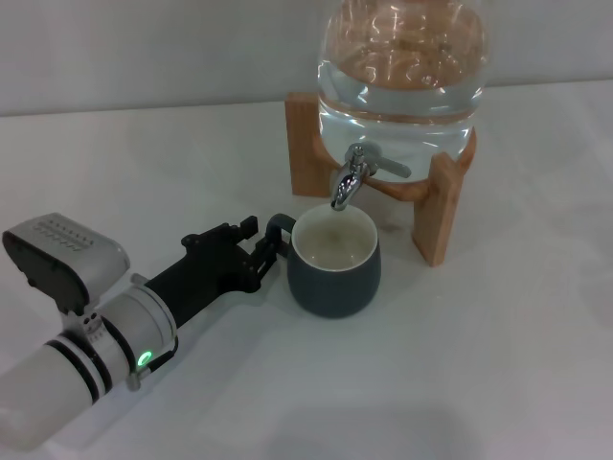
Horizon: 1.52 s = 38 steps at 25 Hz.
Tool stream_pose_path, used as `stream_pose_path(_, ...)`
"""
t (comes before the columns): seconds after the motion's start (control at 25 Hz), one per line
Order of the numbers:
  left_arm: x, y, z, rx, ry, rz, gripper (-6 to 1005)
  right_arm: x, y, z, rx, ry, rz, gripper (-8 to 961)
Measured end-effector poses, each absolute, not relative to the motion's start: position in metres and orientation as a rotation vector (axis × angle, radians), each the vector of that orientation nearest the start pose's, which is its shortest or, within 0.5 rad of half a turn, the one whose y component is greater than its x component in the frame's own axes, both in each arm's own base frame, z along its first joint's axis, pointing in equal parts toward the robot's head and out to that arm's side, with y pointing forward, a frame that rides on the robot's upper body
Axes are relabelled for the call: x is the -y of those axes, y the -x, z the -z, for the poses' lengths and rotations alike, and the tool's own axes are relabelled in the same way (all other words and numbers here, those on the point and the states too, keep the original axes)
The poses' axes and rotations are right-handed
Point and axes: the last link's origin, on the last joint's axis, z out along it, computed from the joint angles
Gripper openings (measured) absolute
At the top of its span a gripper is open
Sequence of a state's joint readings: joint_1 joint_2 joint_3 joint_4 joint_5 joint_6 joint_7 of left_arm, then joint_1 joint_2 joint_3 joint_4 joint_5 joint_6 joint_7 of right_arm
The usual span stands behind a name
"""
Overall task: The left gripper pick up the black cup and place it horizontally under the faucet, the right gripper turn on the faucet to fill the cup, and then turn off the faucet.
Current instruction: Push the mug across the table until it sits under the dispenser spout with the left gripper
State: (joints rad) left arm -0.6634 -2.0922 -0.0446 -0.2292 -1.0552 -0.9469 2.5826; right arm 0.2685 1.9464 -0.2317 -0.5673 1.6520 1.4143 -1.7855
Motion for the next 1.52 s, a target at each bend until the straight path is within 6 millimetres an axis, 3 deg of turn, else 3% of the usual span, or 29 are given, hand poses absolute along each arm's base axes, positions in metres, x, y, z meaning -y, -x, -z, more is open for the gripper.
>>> stream_pose_path(1.52,-0.3266,0.2522,0.1251,0.763,2.286,0.754,357,-0.2803,-0.3928,-0.1696,-0.815,1.582,-1.004,845)
